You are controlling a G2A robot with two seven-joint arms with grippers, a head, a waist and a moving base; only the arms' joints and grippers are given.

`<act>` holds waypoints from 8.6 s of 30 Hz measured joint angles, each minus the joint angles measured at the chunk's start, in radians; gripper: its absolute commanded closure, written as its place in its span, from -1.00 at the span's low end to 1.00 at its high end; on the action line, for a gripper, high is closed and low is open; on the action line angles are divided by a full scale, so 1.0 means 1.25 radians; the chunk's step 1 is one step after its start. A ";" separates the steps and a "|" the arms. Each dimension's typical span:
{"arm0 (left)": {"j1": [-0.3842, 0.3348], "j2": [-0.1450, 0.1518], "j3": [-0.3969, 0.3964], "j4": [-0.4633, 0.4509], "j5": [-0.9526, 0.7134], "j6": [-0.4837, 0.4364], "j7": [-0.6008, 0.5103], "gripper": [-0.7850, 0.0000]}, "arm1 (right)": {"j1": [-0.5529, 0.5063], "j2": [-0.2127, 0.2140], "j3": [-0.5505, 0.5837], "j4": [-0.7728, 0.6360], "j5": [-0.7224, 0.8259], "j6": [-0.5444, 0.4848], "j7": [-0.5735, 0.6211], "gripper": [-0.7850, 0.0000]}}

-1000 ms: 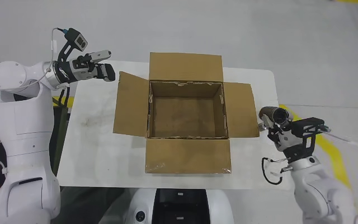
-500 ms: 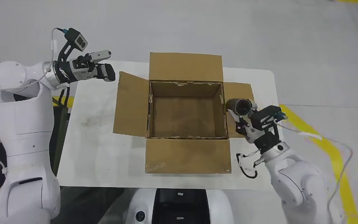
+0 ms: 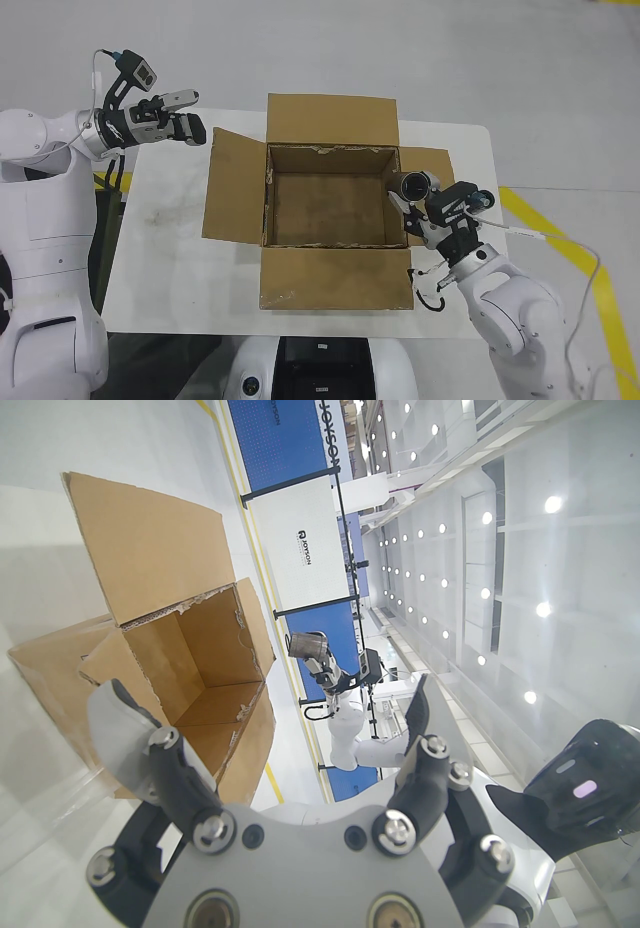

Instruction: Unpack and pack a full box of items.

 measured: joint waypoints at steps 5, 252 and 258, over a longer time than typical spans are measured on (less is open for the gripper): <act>0.000 0.000 0.000 0.000 0.000 0.000 0.000 -1.00 | 0.000 0.000 0.000 0.000 0.000 0.000 0.000 1.00; 0.000 0.000 0.000 0.000 0.000 0.000 0.000 -1.00 | -0.054 -0.008 0.219 0.360 0.104 0.120 0.000 1.00; 0.000 0.000 0.000 0.000 0.000 0.000 0.000 -1.00 | -0.118 -0.009 0.236 0.256 0.088 0.150 -0.038 1.00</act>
